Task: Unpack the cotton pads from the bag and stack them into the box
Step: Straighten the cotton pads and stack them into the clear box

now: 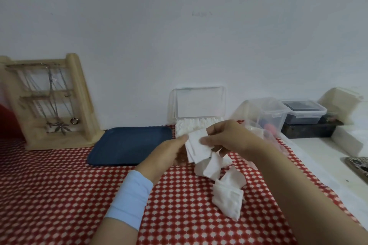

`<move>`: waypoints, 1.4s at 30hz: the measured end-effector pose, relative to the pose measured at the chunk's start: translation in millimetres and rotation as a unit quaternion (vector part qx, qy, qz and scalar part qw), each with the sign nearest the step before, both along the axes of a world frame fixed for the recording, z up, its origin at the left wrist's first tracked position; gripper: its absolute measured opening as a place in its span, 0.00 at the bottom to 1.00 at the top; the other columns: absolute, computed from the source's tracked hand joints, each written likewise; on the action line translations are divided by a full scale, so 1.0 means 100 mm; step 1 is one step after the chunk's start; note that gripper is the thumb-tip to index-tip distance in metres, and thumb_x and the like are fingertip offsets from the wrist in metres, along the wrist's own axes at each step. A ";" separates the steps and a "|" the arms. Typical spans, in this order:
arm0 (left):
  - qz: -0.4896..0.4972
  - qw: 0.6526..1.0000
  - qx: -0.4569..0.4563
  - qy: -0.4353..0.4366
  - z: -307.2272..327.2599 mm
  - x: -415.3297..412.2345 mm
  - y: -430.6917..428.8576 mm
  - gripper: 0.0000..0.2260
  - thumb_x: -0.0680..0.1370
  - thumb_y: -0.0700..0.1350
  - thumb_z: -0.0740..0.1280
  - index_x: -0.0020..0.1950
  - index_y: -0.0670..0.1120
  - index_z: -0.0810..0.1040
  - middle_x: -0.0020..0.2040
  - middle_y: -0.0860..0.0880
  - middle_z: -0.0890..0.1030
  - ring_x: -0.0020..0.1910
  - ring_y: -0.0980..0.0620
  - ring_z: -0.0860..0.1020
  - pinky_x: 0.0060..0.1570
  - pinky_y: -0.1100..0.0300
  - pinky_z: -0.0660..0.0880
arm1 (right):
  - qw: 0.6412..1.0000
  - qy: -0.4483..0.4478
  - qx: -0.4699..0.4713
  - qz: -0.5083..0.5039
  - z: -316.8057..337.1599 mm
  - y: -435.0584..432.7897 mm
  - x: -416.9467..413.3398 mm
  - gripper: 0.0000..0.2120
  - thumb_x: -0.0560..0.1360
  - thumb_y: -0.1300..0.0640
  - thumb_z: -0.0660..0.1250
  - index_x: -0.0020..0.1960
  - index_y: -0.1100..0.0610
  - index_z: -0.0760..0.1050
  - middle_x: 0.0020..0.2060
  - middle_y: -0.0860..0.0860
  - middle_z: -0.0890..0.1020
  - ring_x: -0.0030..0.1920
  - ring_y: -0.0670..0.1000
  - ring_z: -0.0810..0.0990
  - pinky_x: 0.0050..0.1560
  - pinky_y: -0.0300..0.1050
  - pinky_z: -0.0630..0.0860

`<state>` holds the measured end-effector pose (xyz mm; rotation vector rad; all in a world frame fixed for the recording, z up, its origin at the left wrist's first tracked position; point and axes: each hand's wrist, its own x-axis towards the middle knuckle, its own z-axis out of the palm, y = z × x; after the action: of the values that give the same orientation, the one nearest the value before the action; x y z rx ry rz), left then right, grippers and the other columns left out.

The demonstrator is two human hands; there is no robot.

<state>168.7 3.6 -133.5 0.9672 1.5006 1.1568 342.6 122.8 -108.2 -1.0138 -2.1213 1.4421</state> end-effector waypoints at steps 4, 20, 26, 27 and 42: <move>0.029 0.997 0.041 0.063 -0.09 0.00 0.02 0.09 0.82 0.46 0.68 0.55 0.44 0.85 0.51 0.47 0.88 0.53 0.47 0.86 0.59 0.48 0.81 | 0.999 0.010 0.006 -0.034 -0.09 -0.04 -0.06 0.07 0.73 0.56 0.77 0.38 0.56 0.84 0.34 0.51 0.85 0.34 0.47 0.83 0.35 0.41 0.79; 0.045 0.996 0.035 -0.064 -0.04 0.02 -0.01 0.11 0.85 0.43 0.62 0.60 0.40 0.81 0.52 0.42 0.87 0.51 0.45 0.87 0.46 0.56 0.84 | 0.995 -0.031 0.097 -0.013 0.06 -0.20 -0.06 0.08 0.71 0.56 0.78 0.39 0.59 0.82 0.31 0.55 0.85 0.31 0.52 0.81 0.31 0.41 0.77; -0.008 0.993 0.032 -0.110 -0.02 -0.01 -0.03 0.12 0.83 0.43 0.65 0.63 0.38 0.80 0.56 0.39 0.86 0.57 0.42 0.85 0.61 0.46 0.79 | 0.992 -0.043 0.116 -0.031 0.09 -0.21 -0.06 0.08 0.70 0.56 0.80 0.42 0.57 0.82 0.34 0.56 0.86 0.30 0.49 0.80 0.30 0.41 0.76; -0.025 0.994 0.039 -0.098 -0.02 -0.03 -0.04 0.12 0.82 0.39 0.66 0.64 0.38 0.79 0.57 0.40 0.86 0.58 0.42 0.84 0.63 0.45 0.78 | 0.991 -0.043 0.119 -0.036 0.09 -0.22 -0.07 0.08 0.70 0.56 0.79 0.44 0.56 0.82 0.35 0.55 0.86 0.31 0.49 0.81 0.30 0.41 0.77; 0.027 0.991 0.036 -0.130 -0.06 -0.08 -0.02 0.15 0.80 0.27 0.63 0.66 0.36 0.78 0.56 0.41 0.86 0.57 0.45 0.85 0.53 0.57 0.83 | 0.991 0.032 0.037 -0.127 0.11 -0.20 -0.06 0.17 0.68 0.46 0.80 0.42 0.60 0.83 0.26 0.47 0.80 0.26 0.45 0.74 0.30 0.38 0.71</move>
<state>160.9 2.1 -139.9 0.7928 1.2901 1.3285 336.4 102.8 -97.3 -1.1456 -1.9070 1.2469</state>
